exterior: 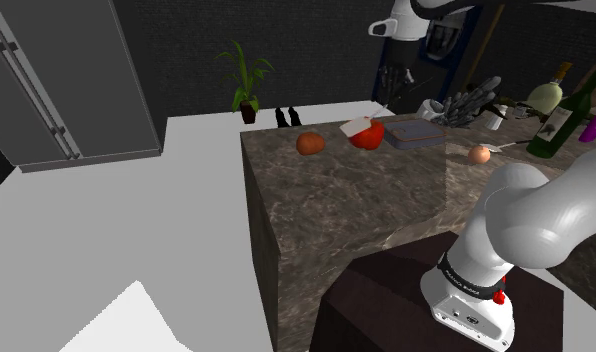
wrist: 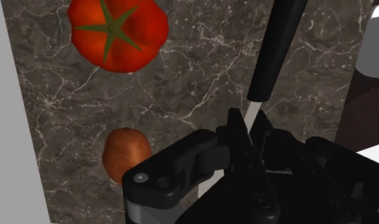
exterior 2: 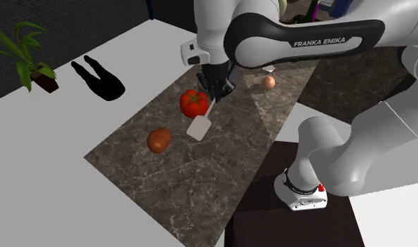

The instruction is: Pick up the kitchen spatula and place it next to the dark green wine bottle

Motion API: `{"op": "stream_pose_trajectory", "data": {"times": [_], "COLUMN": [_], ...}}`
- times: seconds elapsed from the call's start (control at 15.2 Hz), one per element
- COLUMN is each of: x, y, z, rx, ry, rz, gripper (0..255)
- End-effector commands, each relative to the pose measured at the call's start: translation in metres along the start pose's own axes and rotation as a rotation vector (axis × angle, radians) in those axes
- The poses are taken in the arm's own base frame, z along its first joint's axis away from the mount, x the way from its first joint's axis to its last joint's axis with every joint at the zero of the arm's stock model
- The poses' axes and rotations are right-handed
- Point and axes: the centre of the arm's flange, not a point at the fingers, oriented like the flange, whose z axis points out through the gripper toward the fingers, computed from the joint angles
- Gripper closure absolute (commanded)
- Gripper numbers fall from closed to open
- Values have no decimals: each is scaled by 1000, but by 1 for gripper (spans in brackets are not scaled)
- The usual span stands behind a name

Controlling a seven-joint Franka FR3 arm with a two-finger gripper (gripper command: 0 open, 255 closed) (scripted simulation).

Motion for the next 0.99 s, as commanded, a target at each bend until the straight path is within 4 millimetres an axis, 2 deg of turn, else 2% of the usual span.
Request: {"op": "stream_pose_trajectory", "data": {"times": [0.0,0.92], "x": [-1,-6], "y": [0,0], "z": [-11,-85], "rx": [0,0], "ry": [0,0], "rz": [0,0], "gripper": [255,255]}}
